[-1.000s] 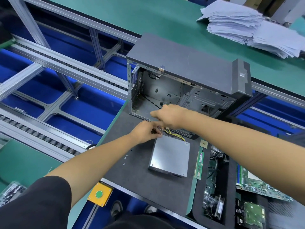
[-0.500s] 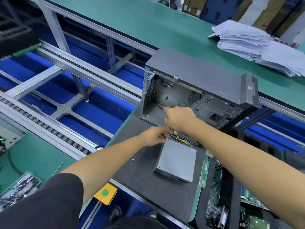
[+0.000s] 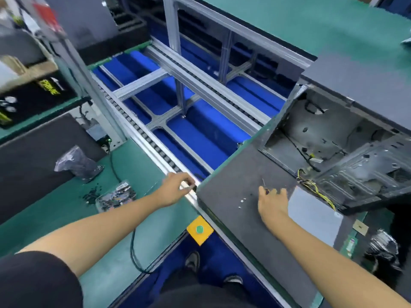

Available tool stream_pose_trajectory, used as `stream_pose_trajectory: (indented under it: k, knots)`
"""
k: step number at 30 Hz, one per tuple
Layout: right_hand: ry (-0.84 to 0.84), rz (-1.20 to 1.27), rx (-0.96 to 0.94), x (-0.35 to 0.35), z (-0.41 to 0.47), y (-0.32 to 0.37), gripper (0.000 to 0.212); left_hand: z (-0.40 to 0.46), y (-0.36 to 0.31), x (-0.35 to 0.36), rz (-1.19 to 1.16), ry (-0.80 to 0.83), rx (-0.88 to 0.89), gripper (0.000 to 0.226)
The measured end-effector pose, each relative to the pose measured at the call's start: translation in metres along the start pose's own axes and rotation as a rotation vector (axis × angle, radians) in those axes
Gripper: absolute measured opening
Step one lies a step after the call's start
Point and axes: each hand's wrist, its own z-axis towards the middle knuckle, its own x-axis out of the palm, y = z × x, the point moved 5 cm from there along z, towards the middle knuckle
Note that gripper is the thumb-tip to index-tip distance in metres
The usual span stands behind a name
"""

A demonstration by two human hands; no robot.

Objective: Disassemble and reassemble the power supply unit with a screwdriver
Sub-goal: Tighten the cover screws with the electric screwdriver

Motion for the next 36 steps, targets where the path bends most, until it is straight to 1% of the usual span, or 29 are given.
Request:
stream_pose_trajectory:
  k: [2,4,6,9,11,12,13,15,17,19,21,23,24,26,27,29,31,32,34,36]
  knots:
    - [0.08,-0.027,-0.003,0.012,0.002,0.014,0.043,-0.029,0.047,-0.004,0.142,-0.008,-0.121,0.025]
    - [0.146,-0.02,-0.005,0.02,0.007,0.023,0.037,-0.055,0.096,-0.009,0.246,-0.013,-0.291,0.032]
    - [0.207,-0.025,0.009,0.024,0.013,0.026,0.041,-0.078,0.134,-0.015,0.209,-0.063,-0.429,0.038]
    - [0.311,-0.049,0.016,0.024,0.018,0.026,0.056,-0.109,0.176,-0.03,0.161,-0.177,-0.593,0.048]
    - [0.353,-0.066,0.014,0.022,0.019,0.025,0.064,-0.132,0.197,-0.038,0.136,-0.258,-0.688,0.059]
    - [0.364,-0.069,0.011,0.02,0.019,0.024,0.068,-0.146,0.207,-0.039,0.141,-0.273,-0.718,0.067]
    - [0.362,-0.065,0.006,0.017,0.02,0.024,0.071,-0.16,0.215,-0.037,0.164,-0.261,-0.73,0.076]
    - [0.331,-0.052,0.019,0.013,0.022,0.022,0.074,-0.185,0.232,-0.024,0.254,-0.167,-0.726,0.09]
    - [0.309,-0.031,0.09,0.008,0.025,0.015,0.072,-0.205,0.249,-0.006,0.322,-0.063,-0.747,0.091]
    - [0.238,0.002,0.182,0.004,0.026,0.009,0.069,-0.216,0.262,0.007,0.392,-0.021,-0.763,0.084]
    - [0.119,0.031,0.221,-0.004,0.028,0.004,0.062,-0.217,0.268,0.011,0.45,0.002,-0.761,0.077]
    - [-0.058,0.026,0.217,-0.019,0.026,0.0,0.056,-0.213,0.269,0.011,0.476,0.036,-0.732,0.065]
    - [-0.156,0.025,0.197,-0.027,0.024,0.0,0.058,-0.212,0.268,0.01,0.497,0.054,-0.701,0.059]
    - [-0.351,0.092,0.106,-0.045,0.021,0.005,0.066,-0.214,0.264,0.008,0.525,0.057,-0.632,0.05]
    - [-0.444,0.149,0.053,-0.054,0.019,0.009,0.07,-0.217,0.259,0.007,0.502,0.046,-0.611,0.047]
    - [-0.604,0.236,-0.044,-0.068,0.013,0.017,0.078,-0.223,0.247,0.006,0.347,0.031,-0.601,0.041]
    - [-0.722,0.292,-0.125,-0.079,0.006,0.027,0.081,-0.226,0.229,0.003,0.177,0.026,-0.579,0.038]
    - [-0.767,0.325,-0.168,-0.083,0.001,0.034,0.082,-0.227,0.219,0.0,0.133,0.014,-0.559,0.038]
    - [-0.836,0.382,-0.268,-0.091,-0.01,0.048,0.085,-0.23,0.196,-0.008,0.094,-0.031,-0.552,0.039]
    - [-0.91,0.43,-0.391,-0.099,-0.027,0.06,0.093,-0.229,0.168,-0.017,0.076,-0.085,-0.553,0.041]
